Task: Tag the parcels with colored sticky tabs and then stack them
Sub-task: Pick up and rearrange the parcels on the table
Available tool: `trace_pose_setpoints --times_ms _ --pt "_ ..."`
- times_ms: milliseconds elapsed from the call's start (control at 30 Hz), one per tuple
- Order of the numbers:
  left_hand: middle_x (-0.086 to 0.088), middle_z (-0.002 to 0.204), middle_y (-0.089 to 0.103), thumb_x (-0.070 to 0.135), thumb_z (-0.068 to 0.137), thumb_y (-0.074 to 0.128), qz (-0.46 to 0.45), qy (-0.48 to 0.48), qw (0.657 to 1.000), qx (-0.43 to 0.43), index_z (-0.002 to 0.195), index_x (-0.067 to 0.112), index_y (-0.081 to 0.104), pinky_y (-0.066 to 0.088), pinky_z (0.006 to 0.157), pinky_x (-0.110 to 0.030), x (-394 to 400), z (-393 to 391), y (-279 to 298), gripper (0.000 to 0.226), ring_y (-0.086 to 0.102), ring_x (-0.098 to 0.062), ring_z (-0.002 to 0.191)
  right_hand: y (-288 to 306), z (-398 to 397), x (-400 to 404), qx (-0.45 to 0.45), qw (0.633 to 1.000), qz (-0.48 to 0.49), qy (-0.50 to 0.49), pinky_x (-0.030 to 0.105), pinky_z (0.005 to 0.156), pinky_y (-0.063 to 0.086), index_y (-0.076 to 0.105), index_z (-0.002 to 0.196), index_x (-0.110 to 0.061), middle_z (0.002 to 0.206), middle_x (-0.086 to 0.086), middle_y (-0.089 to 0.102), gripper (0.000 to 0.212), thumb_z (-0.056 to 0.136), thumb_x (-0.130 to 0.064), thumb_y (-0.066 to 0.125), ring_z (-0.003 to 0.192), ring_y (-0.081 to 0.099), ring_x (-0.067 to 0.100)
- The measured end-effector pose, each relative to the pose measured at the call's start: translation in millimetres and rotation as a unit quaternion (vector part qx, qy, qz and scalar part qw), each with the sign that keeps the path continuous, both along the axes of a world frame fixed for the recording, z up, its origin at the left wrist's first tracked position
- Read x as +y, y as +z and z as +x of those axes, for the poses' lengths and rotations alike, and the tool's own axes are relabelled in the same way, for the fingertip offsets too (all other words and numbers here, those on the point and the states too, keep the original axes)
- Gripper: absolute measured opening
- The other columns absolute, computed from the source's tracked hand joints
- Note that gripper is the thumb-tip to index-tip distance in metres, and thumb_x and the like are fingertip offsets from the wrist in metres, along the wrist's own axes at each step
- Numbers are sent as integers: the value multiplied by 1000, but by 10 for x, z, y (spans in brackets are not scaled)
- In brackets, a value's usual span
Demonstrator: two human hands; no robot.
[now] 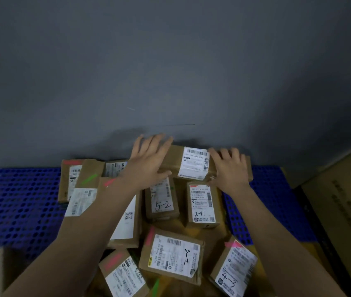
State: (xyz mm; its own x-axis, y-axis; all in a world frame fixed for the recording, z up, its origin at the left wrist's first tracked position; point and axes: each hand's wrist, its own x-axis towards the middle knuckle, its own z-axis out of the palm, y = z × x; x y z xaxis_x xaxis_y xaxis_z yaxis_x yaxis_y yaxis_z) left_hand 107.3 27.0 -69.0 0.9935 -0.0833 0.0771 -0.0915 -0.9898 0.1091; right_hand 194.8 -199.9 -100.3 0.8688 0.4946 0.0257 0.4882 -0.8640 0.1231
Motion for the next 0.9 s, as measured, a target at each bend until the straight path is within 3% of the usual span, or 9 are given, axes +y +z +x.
trace_pose_setpoints --times_ms 167,333,467,600,667,767,833,900 --pt "-4 155 12 48 92 49 -43 36 998 28 149 29 21 1 116 -44 152 -186 -168 67 6 -24 142 -338 281 299 45 997 -66 21 43 106 24 18 147 -26 143 6 34 98 71 -58 72 129 29 29" --pt "-2 152 23 40 96 45 -82 64 993 56 144 31 33 6 115 -43 214 -402 -297 51 13 -23 141 -650 375 659 76 993 -80 48 48 112 20 14 150 -27 150 6 27 102 72 -51 75 138 20 33" --pt "-2 150 28 36 96 46 -89 67 992 55 144 28 34 4 115 -41 218 -514 -356 50 16 -23 140 -786 342 752 133 988 -52 58 51 115 15 3 153 -27 159 5 13 98 82 -43 69 144 11 33" --pt "-2 146 39 30 93 54 -116 50 992 9 140 23 44 13 114 -44 168 -649 -427 48 28 -25 136 -719 149 677 177 981 44 69 47 115 20 9 153 -26 158 3 17 80 91 -29 60 142 17 27" --pt "-3 139 46 26 93 55 -152 57 987 -12 135 21 50 22 110 -44 118 -773 -441 42 36 -25 131 -645 -66 612 153 972 169 53 43 114 25 20 152 -22 154 5 27 73 91 -22 60 139 23 27" --pt "-2 118 57 22 94 54 -219 76 972 -32 125 19 56 41 88 -36 3 -1083 -463 32 54 -22 107 -513 -568 485 124 925 359 21 27 103 34 39 144 -15 141 8 44 60 89 -12 63 128 40 22" --pt "1 103 62 23 95 53 -273 83 958 -25 118 18 58 46 70 -29 -76 -1351 -471 25 58 -14 85 -434 -953 405 120 903 413 8 13 93 34 49 137 -14 126 2 52 49 90 -10 63 113 48 14" --pt "6 88 64 25 96 51 -299 88 950 -10 110 19 59 45 58 -28 -128 -1631 -526 17 56 -9 69 -429 -1329 329 139 889 437 12 14 90 41 58 126 -12 114 -2 55 36 90 -11 63 102 53 9"
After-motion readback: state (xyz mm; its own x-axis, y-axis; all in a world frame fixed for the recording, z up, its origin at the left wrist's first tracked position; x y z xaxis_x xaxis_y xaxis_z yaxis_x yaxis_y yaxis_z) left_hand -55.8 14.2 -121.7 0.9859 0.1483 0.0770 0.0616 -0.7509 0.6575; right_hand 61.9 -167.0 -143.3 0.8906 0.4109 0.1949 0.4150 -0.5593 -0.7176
